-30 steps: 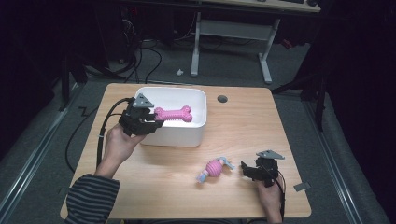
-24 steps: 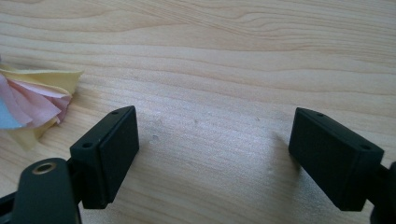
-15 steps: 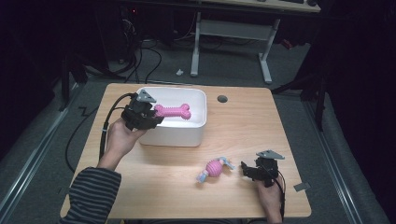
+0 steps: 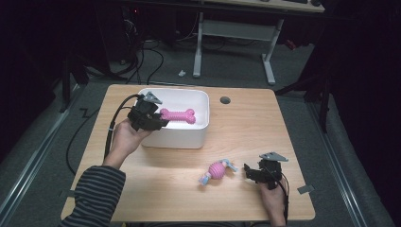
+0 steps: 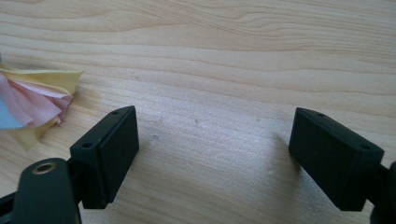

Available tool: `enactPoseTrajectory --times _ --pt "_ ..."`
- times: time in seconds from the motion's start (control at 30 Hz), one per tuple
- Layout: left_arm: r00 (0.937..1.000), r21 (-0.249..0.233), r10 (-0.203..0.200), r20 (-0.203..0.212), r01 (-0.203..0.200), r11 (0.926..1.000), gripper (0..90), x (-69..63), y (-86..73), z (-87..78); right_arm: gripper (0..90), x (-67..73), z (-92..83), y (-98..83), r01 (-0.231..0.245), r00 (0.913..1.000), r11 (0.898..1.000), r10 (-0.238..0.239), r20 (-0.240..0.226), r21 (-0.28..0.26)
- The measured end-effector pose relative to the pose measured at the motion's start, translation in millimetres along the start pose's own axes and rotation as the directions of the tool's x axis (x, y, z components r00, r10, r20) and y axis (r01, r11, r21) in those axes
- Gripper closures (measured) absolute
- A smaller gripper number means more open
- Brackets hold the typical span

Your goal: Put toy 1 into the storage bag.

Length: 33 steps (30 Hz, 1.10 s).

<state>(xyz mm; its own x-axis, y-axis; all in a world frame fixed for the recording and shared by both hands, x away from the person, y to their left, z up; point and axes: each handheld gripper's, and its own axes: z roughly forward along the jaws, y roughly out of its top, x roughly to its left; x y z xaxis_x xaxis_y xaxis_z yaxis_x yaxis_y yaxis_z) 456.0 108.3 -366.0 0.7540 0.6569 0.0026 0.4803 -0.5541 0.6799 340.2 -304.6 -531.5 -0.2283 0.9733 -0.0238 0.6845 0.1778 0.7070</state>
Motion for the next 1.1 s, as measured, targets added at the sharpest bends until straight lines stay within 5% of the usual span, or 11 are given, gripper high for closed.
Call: enactPoseTrajectory --times 0.4,1.1 --pt "0.9991 0.025 -0.037 0.022 0.037 0.999 65.0 7.3 -0.4 7.1 16.2 0.0 -0.1 0.0 0.0 1.0 1.0 0.0 -0.001 0.001" --pt "0.9985 0.037 -0.029 0.047 0.027 0.9989 64.8 6.1 0.1 9.4 16.2 0.0 -0.1 0.0 0.0 1.0 1.0 0.0 -0.001 0.0"
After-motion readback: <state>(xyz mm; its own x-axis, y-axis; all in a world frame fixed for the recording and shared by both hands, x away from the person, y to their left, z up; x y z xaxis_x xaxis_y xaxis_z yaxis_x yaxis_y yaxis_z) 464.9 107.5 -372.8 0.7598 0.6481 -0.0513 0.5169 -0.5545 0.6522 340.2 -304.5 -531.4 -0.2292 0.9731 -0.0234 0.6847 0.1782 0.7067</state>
